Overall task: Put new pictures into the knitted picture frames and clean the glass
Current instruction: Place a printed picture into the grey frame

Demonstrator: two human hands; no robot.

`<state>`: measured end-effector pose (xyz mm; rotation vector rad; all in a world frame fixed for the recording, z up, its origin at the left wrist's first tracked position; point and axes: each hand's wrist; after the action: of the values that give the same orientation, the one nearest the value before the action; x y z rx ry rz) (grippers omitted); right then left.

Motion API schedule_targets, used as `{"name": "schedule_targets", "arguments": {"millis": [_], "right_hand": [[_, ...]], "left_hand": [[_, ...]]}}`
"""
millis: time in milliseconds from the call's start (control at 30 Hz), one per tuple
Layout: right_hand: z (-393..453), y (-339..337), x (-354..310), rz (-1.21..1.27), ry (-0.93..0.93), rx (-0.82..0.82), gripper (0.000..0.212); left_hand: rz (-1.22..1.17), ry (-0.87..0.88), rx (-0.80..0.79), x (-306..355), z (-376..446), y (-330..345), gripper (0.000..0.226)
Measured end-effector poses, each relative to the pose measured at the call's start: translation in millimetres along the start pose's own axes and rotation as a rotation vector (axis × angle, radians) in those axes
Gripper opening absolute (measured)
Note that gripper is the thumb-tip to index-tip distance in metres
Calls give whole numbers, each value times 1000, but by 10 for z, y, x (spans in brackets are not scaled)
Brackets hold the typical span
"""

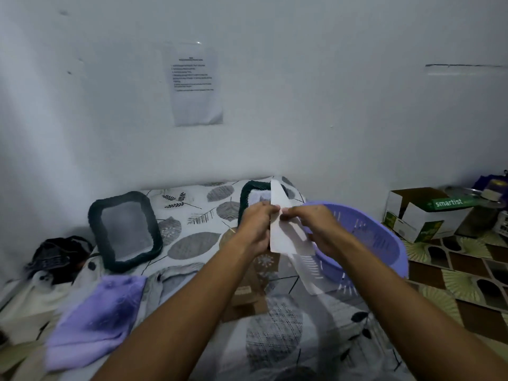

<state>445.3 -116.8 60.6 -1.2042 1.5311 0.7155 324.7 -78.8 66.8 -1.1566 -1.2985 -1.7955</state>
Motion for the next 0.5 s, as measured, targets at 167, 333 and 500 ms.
{"name": "schedule_targets", "arguments": {"millis": [167, 333, 500], "right_hand": [[21, 472, 50, 17, -11, -65, 12], [0, 934, 199, 39, 57, -259, 21], [48, 1407, 328, -95, 97, -305, 23]], "left_hand": [[14, -12, 118, 117, -114, -625, 13], [4, -33, 210, 205, -284, -1355, 13], [271, 4, 285, 256, -472, -1911, 19]]}}
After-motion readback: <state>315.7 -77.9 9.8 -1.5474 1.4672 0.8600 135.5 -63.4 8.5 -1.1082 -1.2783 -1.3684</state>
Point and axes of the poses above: each hand's wrist, its own z-axis towards the middle knuckle, its own y-axis out of the palm, x = y × z, and after that the axes turned 15 degrees about y, right-handed
